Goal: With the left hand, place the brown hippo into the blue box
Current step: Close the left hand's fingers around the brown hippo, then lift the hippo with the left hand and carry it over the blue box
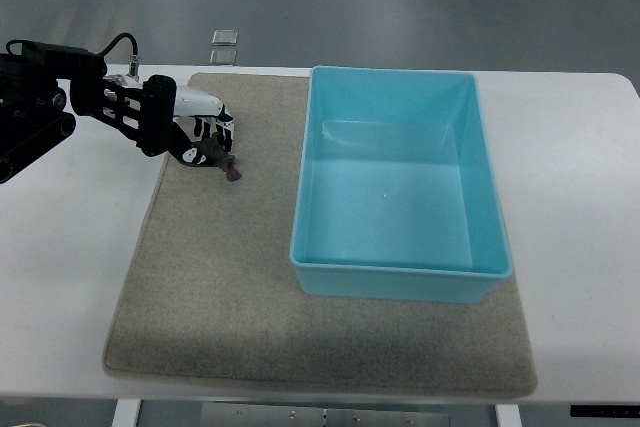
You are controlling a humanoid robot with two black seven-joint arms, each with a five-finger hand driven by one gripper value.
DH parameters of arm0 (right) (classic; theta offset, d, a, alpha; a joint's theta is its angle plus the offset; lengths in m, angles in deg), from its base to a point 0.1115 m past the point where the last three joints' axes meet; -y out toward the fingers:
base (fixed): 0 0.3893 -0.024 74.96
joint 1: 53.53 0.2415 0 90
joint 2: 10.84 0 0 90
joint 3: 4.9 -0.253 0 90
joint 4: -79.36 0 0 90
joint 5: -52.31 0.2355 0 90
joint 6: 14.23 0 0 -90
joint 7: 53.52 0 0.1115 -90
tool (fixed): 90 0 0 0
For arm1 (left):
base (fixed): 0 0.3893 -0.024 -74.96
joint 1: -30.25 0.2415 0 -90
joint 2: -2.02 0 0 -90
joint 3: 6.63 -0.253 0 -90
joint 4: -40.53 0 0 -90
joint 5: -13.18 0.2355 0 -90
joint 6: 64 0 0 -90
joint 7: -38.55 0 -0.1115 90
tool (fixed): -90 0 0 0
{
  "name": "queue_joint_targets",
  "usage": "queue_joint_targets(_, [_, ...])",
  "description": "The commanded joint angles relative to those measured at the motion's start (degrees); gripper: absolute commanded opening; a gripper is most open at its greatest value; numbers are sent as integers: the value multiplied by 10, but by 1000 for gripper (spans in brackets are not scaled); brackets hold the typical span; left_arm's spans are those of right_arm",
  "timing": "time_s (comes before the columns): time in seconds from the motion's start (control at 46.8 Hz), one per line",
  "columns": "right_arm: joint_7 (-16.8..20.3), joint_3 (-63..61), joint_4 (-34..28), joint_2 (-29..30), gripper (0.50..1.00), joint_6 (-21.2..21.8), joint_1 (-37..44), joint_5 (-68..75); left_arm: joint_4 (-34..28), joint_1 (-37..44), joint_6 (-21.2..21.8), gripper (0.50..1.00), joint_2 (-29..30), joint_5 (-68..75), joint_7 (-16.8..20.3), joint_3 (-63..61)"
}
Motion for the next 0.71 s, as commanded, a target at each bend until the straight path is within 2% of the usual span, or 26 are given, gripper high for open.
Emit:
queue_joint_targets(0.0, [0, 0, 0, 0, 936, 0, 0, 0, 0, 0, 0, 500, 0, 0, 0, 1])
queue_joint_targets(0.342, [0, 0, 0, 0, 936, 0, 0, 0, 0, -13, 5, 500, 3, -7, 0, 11])
queue_joint_targets(0.684, [0, 0, 0, 0, 936, 0, 0, 0, 5, -65, 19, 500, 7, -16, 0, 39])
